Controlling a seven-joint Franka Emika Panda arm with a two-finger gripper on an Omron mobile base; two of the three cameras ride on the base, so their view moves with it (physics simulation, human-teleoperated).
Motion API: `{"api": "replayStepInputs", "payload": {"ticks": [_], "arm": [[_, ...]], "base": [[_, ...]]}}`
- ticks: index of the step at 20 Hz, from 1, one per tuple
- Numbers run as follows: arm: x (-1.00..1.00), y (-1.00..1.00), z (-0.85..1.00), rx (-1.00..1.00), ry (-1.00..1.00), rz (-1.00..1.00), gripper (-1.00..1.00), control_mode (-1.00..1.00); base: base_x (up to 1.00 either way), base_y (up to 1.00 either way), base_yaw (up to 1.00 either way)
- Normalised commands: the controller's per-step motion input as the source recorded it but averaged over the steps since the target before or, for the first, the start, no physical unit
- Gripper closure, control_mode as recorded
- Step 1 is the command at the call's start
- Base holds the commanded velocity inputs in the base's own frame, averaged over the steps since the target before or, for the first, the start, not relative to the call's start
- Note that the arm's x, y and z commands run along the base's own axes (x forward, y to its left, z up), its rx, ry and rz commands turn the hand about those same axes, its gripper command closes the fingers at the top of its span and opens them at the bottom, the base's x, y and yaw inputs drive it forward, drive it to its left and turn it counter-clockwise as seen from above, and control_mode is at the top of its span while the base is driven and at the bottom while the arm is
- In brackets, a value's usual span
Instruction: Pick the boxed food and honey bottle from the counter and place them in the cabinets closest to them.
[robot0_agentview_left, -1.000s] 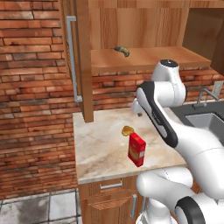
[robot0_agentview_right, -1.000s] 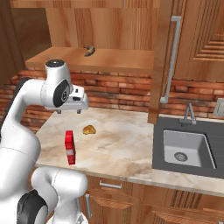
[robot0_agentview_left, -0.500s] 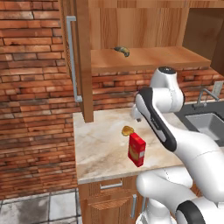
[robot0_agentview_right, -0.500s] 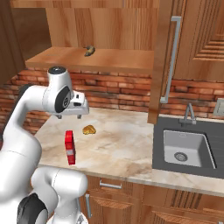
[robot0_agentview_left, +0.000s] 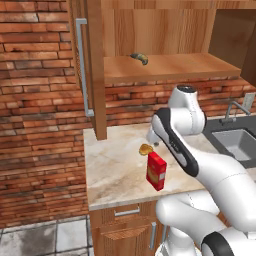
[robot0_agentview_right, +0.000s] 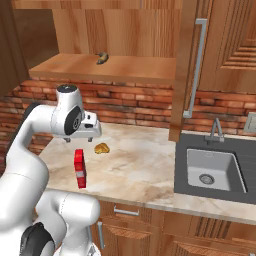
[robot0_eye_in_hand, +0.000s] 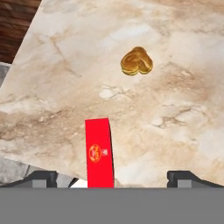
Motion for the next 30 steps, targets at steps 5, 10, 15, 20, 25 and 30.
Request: {"api": "replayStepInputs", "payload": {"ticks": [5,10,15,20,25,30], "arm": [[0.02,0.07,-0.28,0.00,0.03,0.02,-1.00,-1.00],[0.02,0.06,-0.29,0.00,0.03,0.02,-1.00,-1.00],[0.08,0.03,-0.31,0.00,0.03,0.01,-1.00,-1.00],[0.07,0.04,-0.30,0.00,0.03,0.01,-1.00,-1.00],[0.08,0.04,-0.32,0.00,0.03,0.01,-1.00,-1.00],[0.07,0.04,-0.33,0.00,0.03,0.01,-1.00,-1.00]], "base": [[0.00,0.00,0.00],[0.00,0.00,0.00],[0.00,0.00,0.00],[0.00,0.00,0.00],[0.00,0.00,0.00],[0.00,0.00,0.00]]}}
